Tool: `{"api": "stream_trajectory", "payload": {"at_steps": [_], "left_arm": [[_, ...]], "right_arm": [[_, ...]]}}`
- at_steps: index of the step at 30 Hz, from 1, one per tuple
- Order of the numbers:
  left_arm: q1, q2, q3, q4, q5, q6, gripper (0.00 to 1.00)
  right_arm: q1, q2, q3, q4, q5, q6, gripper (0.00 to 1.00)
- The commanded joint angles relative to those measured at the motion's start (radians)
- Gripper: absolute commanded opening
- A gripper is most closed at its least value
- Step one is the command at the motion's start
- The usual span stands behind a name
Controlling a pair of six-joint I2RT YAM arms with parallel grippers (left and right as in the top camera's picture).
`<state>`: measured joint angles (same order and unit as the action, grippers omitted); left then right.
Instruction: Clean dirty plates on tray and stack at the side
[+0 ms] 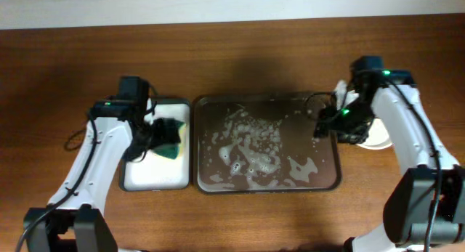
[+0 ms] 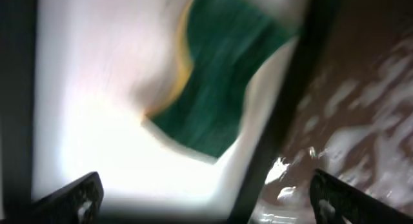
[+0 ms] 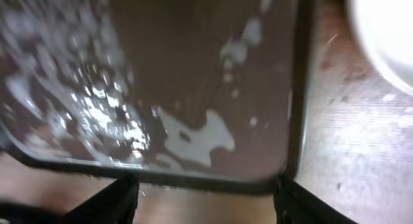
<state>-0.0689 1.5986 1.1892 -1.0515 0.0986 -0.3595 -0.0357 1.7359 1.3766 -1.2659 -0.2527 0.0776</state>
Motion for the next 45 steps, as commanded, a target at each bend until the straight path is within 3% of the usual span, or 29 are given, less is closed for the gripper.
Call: {"api": "stream_trajectory", "payload": {"at_steps": [1,7,9,11,17,20,34,37,41,45], "left_arm": [[0.019,-0.014,0.005,-0.092,0.032,0.004,1.00],[0.016,-0.174,-0.052,-0.154,0.025,0.055,1.00],[0.016,-0.287,-0.109,-0.113,0.024,0.071,1.00],[0.016,-0.444,-0.191,-0.037,0.009,0.082,1.00],[-0.001,-0.871,-0.423,0.190,-0.002,0.126,1.00],[0.000,-0.998,-0.475,0.204,-0.001,0.126,0.99],[0.000,-1.037,-0.475,0.202,-0.001,0.126,0.99],[0.000,-1.037,-0.475,0.202,-0.001,0.126,0.99],[0.000,-1.037,-0.475,0.202,-0.001,0.126,1.00],[0.000,-1.037,-0.475,0.202,-0.001,0.126,0.99]], "right_arm": [[0.068,-0.022,0.014,-0.042,0.078,-0.018,0.68],[0.103,-0.259,-0.080,-0.011,0.082,-0.010,0.75],[0.101,-0.418,-0.177,0.063,0.083,0.005,0.81],[0.101,-0.595,-0.278,0.134,0.093,0.005,0.98],[0.101,-0.969,-0.380,0.196,0.130,0.020,0.98],[0.101,-1.052,-0.380,0.196,0.130,0.020,0.99],[0.101,-1.065,-0.380,0.196,0.130,0.019,0.99],[0.101,-1.082,-0.380,0.196,0.204,0.019,0.99],[0.101,-1.195,-0.420,0.185,0.194,0.020,0.99],[0.101,-1.363,-0.538,0.313,0.198,0.014,0.99]]}}
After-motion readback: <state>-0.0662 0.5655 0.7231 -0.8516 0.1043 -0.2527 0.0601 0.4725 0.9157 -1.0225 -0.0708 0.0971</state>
